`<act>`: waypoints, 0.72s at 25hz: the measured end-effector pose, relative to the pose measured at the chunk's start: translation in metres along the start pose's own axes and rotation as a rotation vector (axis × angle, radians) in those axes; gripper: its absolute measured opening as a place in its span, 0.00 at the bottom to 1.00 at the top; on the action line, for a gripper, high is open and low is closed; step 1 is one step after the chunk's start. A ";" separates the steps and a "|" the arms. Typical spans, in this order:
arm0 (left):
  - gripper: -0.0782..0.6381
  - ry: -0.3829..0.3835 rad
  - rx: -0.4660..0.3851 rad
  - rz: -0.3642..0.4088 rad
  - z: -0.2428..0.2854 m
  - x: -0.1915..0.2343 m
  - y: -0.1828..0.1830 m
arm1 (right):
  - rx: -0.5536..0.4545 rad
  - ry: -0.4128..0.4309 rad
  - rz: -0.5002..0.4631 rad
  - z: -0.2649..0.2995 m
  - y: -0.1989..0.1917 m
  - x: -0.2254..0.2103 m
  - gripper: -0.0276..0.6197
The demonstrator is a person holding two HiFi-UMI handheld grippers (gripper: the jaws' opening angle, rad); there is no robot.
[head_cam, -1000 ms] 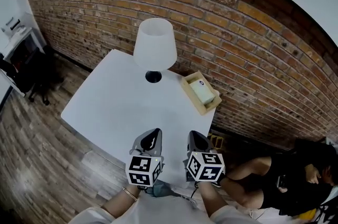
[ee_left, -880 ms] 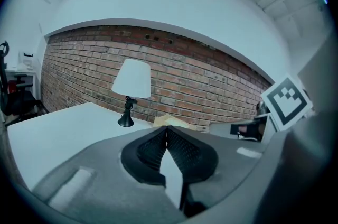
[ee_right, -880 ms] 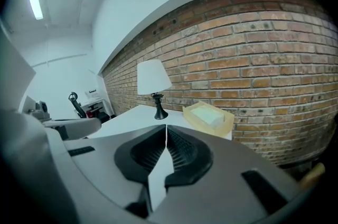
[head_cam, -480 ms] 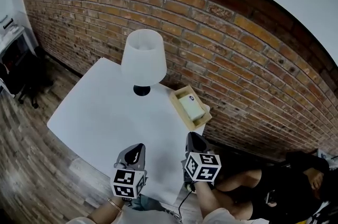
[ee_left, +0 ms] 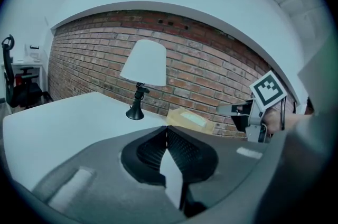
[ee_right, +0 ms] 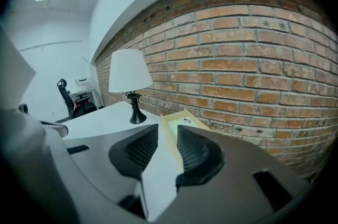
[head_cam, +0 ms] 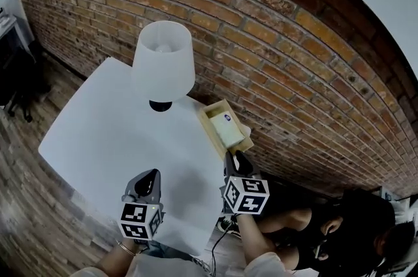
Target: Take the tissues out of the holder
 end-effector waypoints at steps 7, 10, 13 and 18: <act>0.12 0.022 0.008 -0.022 0.034 0.020 0.003 | 0.038 -0.023 -0.062 0.042 0.005 -0.021 0.25; 0.12 0.028 0.014 -0.032 0.045 0.026 0.002 | 0.066 -0.029 -0.086 0.059 0.005 -0.031 0.27; 0.12 0.036 0.022 -0.038 0.054 0.032 0.001 | 0.099 -0.023 -0.129 0.079 0.005 -0.039 0.28; 0.12 0.056 0.047 -0.044 0.062 0.045 -0.008 | 0.137 -0.001 -0.207 0.109 -0.001 -0.045 0.28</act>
Point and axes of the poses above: the fingertips, and each gripper's own axes: z forward along the fingers, x to its left, y out of its top, the point moved 1 cm from there along -z, backward along the fingers, and after that the axes turned 5 degrees about -z, right-handed, at the moved point
